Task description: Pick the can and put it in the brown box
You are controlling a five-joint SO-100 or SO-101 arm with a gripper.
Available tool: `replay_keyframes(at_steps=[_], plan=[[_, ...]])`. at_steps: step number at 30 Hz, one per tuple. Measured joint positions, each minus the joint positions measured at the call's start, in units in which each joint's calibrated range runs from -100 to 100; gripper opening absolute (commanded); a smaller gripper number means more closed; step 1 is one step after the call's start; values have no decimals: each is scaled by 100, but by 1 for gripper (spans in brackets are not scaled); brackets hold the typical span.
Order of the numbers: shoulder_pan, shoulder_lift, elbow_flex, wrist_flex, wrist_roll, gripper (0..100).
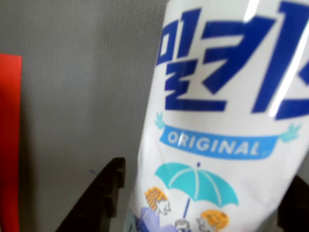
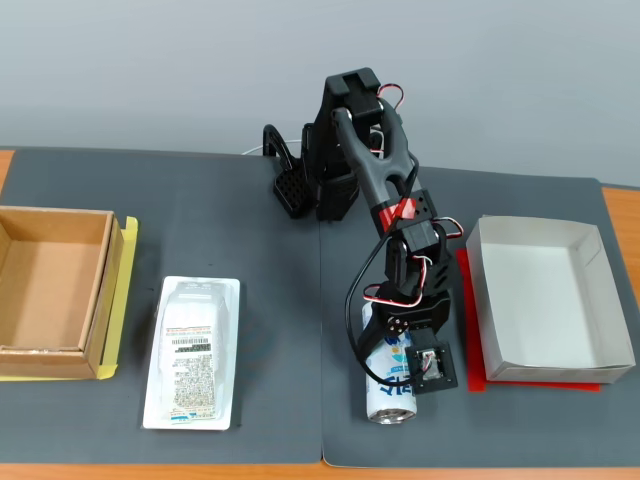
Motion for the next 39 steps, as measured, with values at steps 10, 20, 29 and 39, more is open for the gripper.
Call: replay_keyframes(at_steps=[10,20,29,39], plan=[[7,473,-308,-164,0,34],[89,786,-308,-450,0,34],[140,820,-317,-450,0,33],[185,803,-408,-441,-15,12]])
